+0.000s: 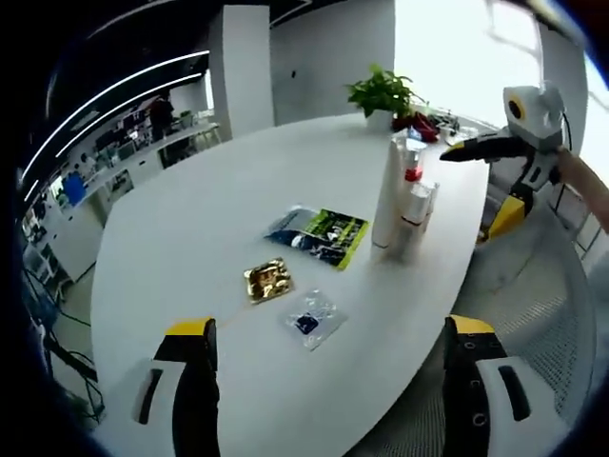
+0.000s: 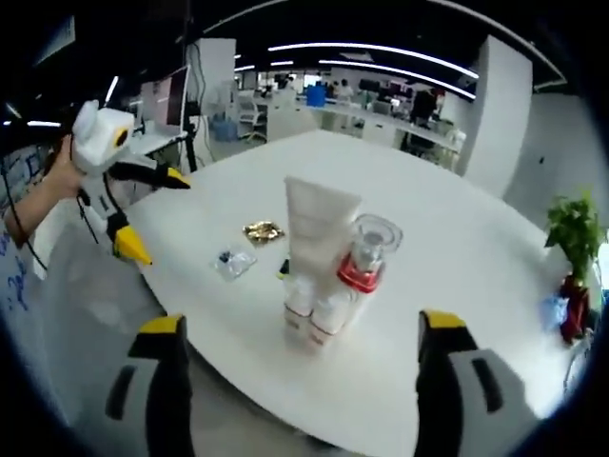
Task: Arrange the skincare products in the storage area until every visible bottle or jar stands upright without overlapping.
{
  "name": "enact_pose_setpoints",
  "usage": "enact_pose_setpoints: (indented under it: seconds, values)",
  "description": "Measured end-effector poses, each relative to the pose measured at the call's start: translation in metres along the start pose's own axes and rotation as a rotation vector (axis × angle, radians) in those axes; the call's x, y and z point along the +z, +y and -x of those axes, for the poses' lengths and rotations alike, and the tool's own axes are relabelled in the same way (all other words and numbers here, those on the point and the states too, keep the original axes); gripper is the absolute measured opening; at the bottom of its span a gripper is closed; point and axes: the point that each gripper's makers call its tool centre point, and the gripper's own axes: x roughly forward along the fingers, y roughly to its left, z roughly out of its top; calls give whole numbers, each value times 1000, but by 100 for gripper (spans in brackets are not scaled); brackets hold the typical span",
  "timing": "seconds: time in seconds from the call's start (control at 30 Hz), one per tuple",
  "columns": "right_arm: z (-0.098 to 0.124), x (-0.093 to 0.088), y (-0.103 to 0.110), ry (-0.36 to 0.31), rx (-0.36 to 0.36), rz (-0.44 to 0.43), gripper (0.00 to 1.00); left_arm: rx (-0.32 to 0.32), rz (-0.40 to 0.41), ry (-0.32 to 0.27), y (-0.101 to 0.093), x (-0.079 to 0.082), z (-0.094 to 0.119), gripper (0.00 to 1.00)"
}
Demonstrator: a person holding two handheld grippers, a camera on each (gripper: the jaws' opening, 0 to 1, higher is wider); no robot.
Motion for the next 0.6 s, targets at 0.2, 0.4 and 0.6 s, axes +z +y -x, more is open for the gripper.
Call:
enact_pose_setpoints:
  seconds: [0.2, 0.4, 0.6]
  values:
    - [2, 5, 1, -3, -55, -28, 100, -72, -81, 15, 10, -6, -9, 97]
    - [1, 6, 5, -1, -98, -44, 100, -127, -148, 21, 20, -9, -16, 97]
    - [6, 11, 8, -2, -129, -54, 100, -190, -206, 38, 25, -10, -31, 97]
